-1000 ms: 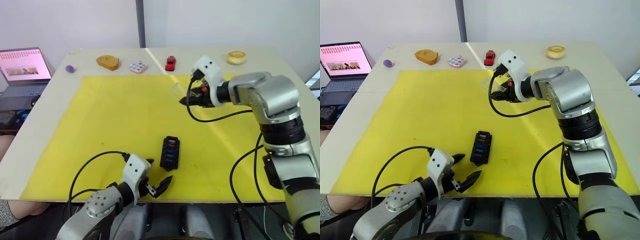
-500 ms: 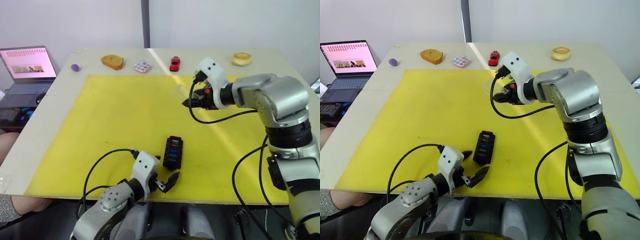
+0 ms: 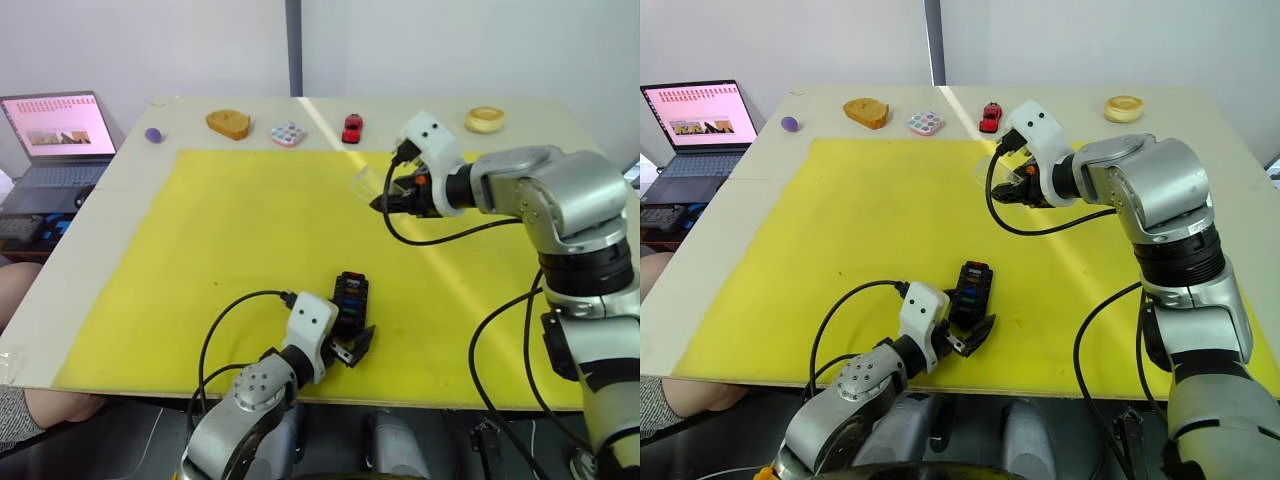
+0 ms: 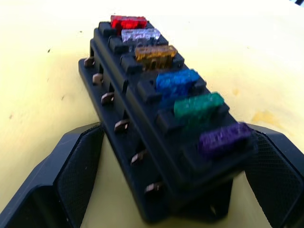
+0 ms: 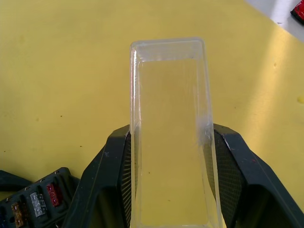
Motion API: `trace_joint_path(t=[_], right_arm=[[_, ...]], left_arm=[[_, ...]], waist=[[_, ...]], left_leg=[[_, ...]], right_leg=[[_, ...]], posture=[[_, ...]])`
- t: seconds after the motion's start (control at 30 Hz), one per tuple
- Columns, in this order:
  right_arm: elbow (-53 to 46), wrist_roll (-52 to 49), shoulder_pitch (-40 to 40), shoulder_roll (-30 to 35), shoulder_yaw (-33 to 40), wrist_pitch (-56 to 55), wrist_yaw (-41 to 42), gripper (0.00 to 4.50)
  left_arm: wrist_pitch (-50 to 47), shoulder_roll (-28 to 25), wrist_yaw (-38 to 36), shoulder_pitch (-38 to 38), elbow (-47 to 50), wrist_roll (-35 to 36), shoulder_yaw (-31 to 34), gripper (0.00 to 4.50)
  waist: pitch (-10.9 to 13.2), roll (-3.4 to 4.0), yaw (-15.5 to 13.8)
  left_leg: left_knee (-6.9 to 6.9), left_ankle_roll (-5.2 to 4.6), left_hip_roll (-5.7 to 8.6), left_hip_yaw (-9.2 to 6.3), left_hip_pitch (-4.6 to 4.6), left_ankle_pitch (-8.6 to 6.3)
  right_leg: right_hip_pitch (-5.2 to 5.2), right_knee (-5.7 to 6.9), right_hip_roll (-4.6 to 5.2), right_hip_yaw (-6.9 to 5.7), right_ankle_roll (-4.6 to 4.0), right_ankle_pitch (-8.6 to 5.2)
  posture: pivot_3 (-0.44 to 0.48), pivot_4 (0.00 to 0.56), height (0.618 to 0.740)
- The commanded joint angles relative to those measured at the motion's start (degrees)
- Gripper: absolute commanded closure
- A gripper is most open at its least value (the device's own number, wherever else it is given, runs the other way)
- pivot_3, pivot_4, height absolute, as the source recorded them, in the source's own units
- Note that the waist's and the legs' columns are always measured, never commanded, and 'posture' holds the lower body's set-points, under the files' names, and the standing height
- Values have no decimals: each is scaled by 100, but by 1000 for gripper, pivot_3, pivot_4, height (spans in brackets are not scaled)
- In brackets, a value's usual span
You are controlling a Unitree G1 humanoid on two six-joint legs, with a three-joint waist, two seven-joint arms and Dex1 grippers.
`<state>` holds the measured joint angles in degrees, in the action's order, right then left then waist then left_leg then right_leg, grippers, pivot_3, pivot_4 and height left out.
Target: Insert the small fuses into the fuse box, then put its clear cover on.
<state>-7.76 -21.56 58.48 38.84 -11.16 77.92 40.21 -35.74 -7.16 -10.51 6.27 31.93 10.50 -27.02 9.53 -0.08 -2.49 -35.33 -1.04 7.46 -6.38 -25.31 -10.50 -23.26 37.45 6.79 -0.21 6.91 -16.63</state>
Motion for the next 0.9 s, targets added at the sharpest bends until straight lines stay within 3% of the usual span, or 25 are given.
trace_joint_path(t=[0.03, 0.1, 0.23, 0.43, 0.63, 0.8, 0.9], right_arm=[[-175, -16, 122, 95, 161, -143, -33, 2818], [-179, -25, 113, 92, 161, -164, -42, 2818], [-165, -8, 98, 58, 209, -220, -123, 2818], [-188, -9, 30, 10, 224, -289, -233, 2818], [-192, -2, 60, -9, 218, -440, -264, 2818], [-256, 15, 21, -29, 183, -533, -310, 2818], [-299, 15, 25, -66, 183, -549, -353, 2818]], left_arm=[[-8, -197, -173, 37, -251, -36, 82, 1407], [-4, -314, -332, 36, -211, 49, 114, 2214], [-102, -677, -544, -6, -85, 115, 449, 2195], [-426, -1507, -2146, -648, -192, 1239, 971, 2195], [568, -2749, -4542, -2089, -1773, 1154, 765, 2195], [1657, -2881, -5902, -2962, -3132, 759, 332, 2195], [2103, -2755, -6272, -3377, -3887, 629, 356, 2195]], waist=[[0, 0, 12], [0, 0, 23], [0, 1, 36], [-1, 3, 75], [0, 4, 174], [0, 3, 198], [0, 4, 204]], left_leg=[[0, -1, -1, -1, 0, 1], [2, -2, -1, -1, 0, 1], [9, -6, -4, -1, -1, 3], [20, -5, -11, 0, -2, 4], [22, -2, -11, -3, -3, 7], [23, -6, -9, -2, -4, 7], [23, -5, -10, -3, -4, 7]], right_leg=[[0, 0, -1, 0, 2, 1], [-1, 0, -1, 0, 3, 2], [-4, 0, -3, 0, 10, 5], [-7, 2, -12, 1, 10, 6], [-8, 1, -15, -1, 10, 9], [-2, 1, -11, 0, 15, 13], [-4, 2, -11, 0, 15, 14]], posture=[[0, 150, 740], [0, 150, 740], [0, 150, 740], [0, 150, 740], [0, 150, 740], [0, 150, 740], [0, 150, 740]])
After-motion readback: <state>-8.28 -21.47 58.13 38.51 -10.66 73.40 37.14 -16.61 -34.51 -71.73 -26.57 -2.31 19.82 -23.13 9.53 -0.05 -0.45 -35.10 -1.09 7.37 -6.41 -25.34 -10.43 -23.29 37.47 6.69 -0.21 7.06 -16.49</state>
